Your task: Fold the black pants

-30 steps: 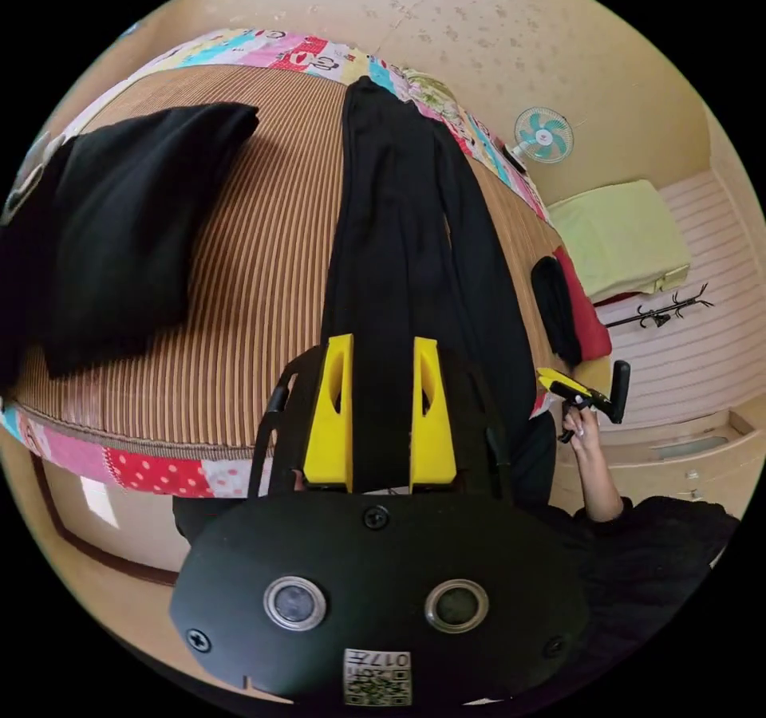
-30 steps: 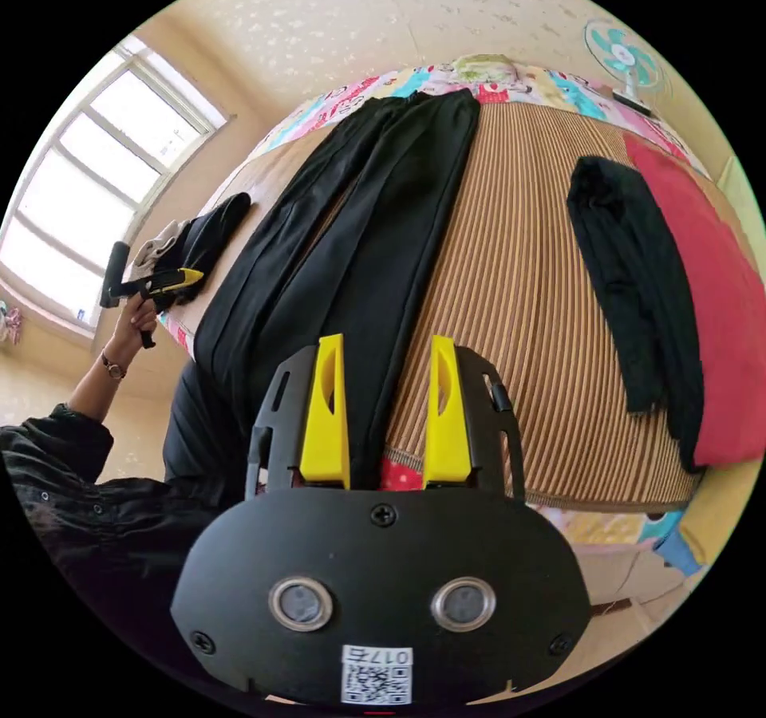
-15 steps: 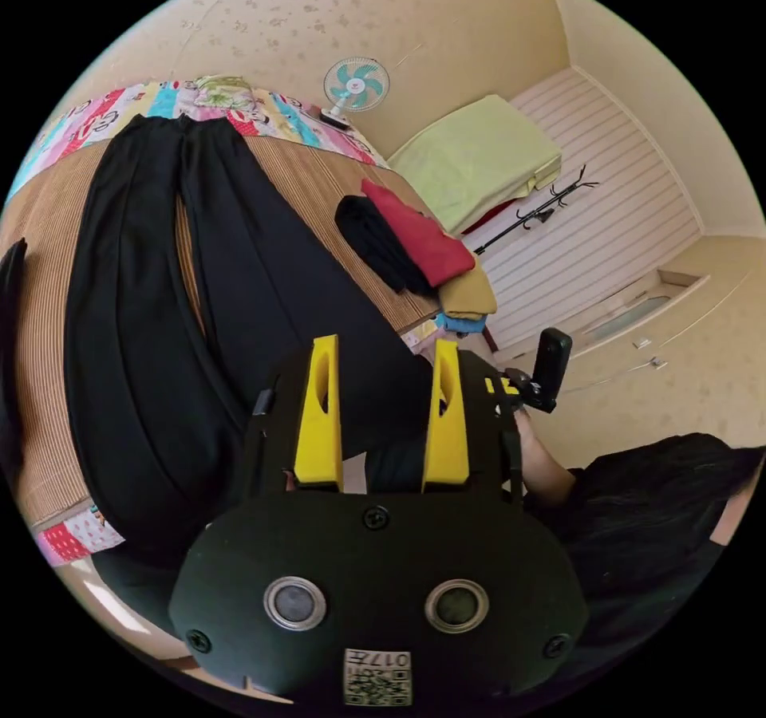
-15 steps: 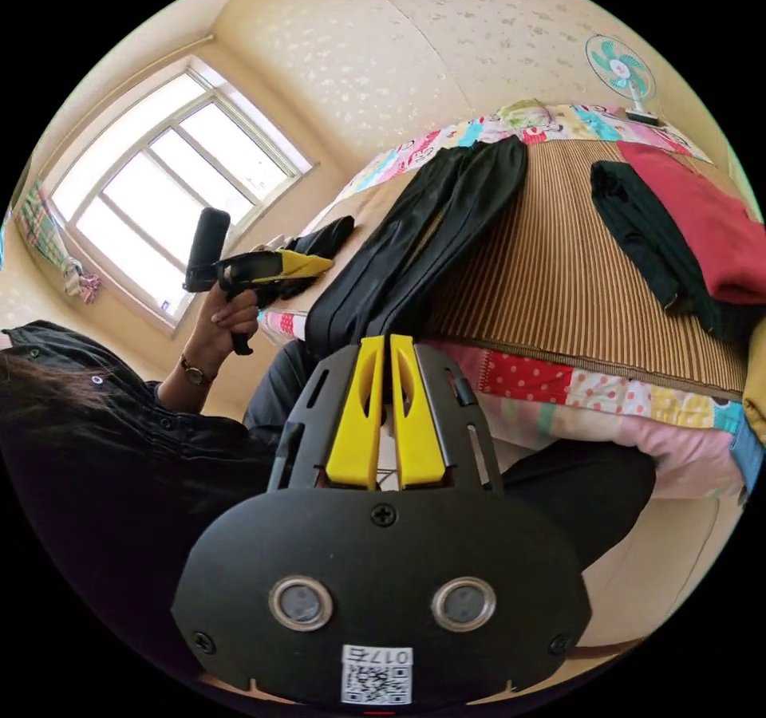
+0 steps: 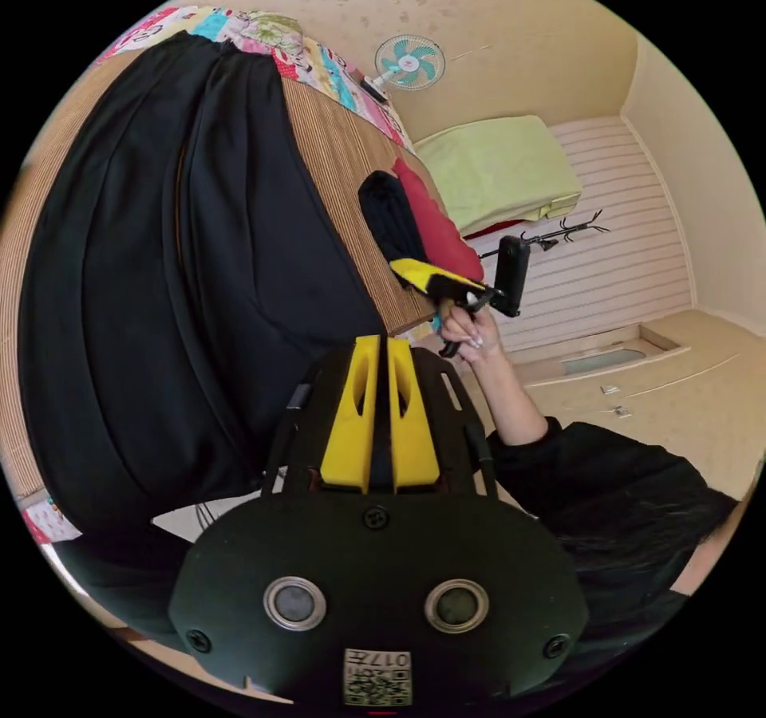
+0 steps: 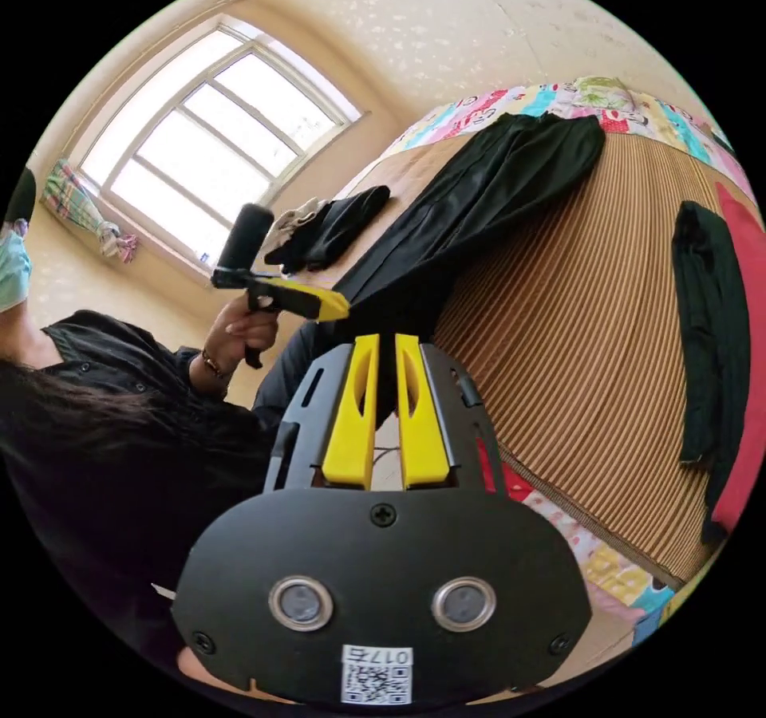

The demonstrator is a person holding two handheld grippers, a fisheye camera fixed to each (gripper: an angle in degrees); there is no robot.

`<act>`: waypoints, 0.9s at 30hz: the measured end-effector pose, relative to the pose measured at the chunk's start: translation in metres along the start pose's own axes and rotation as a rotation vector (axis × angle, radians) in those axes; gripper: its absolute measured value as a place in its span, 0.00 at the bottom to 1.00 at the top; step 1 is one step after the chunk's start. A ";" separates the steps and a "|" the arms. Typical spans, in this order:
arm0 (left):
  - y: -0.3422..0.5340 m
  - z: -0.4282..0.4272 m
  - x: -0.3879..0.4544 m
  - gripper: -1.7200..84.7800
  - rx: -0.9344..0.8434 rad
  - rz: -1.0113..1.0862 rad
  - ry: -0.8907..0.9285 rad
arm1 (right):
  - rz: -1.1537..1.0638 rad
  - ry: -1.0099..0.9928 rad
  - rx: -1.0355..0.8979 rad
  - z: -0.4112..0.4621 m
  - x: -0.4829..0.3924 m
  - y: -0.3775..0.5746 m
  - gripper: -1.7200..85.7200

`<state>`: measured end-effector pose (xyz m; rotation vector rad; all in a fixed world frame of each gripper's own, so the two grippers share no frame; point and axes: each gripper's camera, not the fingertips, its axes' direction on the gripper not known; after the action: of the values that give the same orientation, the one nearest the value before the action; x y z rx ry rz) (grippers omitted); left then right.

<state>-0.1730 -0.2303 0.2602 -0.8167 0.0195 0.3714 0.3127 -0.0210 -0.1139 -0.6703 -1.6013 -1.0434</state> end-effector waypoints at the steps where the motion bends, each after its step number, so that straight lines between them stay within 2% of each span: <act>1: 0.003 -0.005 -0.001 0.02 0.011 -0.003 0.009 | 0.058 -0.017 0.037 -0.004 0.032 -0.031 0.14; 5: 0.024 -0.031 -0.006 0.01 0.077 -0.019 0.052 | 0.269 -0.038 0.107 0.017 0.137 -0.133 0.21; 8: 0.037 -0.040 -0.012 0.01 0.114 0.004 0.312 | 0.439 -0.010 0.166 0.055 0.210 -0.201 0.21; 9: 0.043 -0.043 -0.014 0.01 0.128 -0.003 0.342 | 0.507 0.007 0.185 0.069 0.232 -0.222 0.19; 10: 0.046 -0.044 -0.015 0.01 0.131 -0.002 0.321 | 0.569 0.052 0.187 0.082 0.248 -0.240 0.16; 12: 0.057 -0.051 -0.020 0.01 0.129 -0.020 0.152 | 0.666 0.179 0.142 0.096 0.260 -0.259 0.12; 13: 0.061 -0.053 -0.023 0.01 0.132 -0.023 0.132 | 0.700 0.258 0.160 0.098 0.259 -0.265 0.12; 15: 0.070 -0.060 -0.029 0.02 0.142 -0.001 0.100 | 0.679 0.270 0.248 0.090 0.249 -0.261 0.15; 18: 0.078 -0.059 -0.033 0.05 0.114 0.022 0.026 | 0.491 0.112 0.206 0.083 0.221 -0.234 0.18; 21: 0.086 -0.054 -0.038 0.06 0.080 0.049 -0.001 | 0.335 0.208 0.067 0.073 0.170 -0.154 0.20; 24: 0.094 -0.050 -0.045 0.06 0.062 0.029 0.030 | 0.323 0.175 -0.022 0.059 0.128 -0.034 0.20; 27: 0.102 -0.050 -0.044 0.06 0.075 0.007 0.017 | 0.387 0.047 0.046 0.043 0.090 0.085 0.19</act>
<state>-0.2417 -0.2163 0.1610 -0.7459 0.0515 0.3687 0.3389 0.0490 -0.0056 -0.8761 -1.3796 -0.7300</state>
